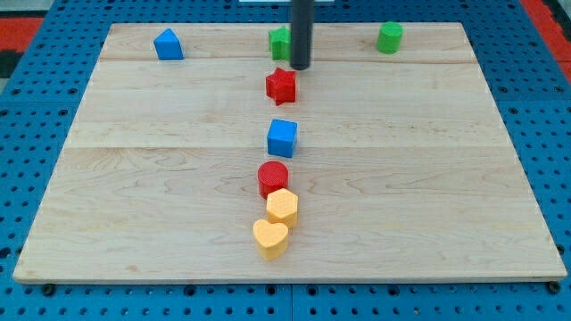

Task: Move the red star towards the right side

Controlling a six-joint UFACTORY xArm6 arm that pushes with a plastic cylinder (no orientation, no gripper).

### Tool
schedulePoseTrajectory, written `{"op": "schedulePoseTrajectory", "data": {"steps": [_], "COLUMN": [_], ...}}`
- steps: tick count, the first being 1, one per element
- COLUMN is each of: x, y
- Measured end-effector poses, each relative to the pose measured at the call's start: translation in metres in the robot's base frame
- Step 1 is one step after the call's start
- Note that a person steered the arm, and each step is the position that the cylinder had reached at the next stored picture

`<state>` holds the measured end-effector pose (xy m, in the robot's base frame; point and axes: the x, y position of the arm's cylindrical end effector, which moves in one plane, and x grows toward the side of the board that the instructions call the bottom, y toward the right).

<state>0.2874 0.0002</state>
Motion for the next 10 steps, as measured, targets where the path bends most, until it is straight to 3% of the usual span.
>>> {"op": "schedulePoseTrajectory", "data": {"steps": [2, 4, 5, 6, 7, 8, 9, 10], "x": [0.033, 0.069, 0.029, 0.015, 0.002, -0.01, -0.004, 0.01], "y": [-0.086, -0.002, 0.02, -0.015, -0.008, 0.037, 0.057, 0.03]}}
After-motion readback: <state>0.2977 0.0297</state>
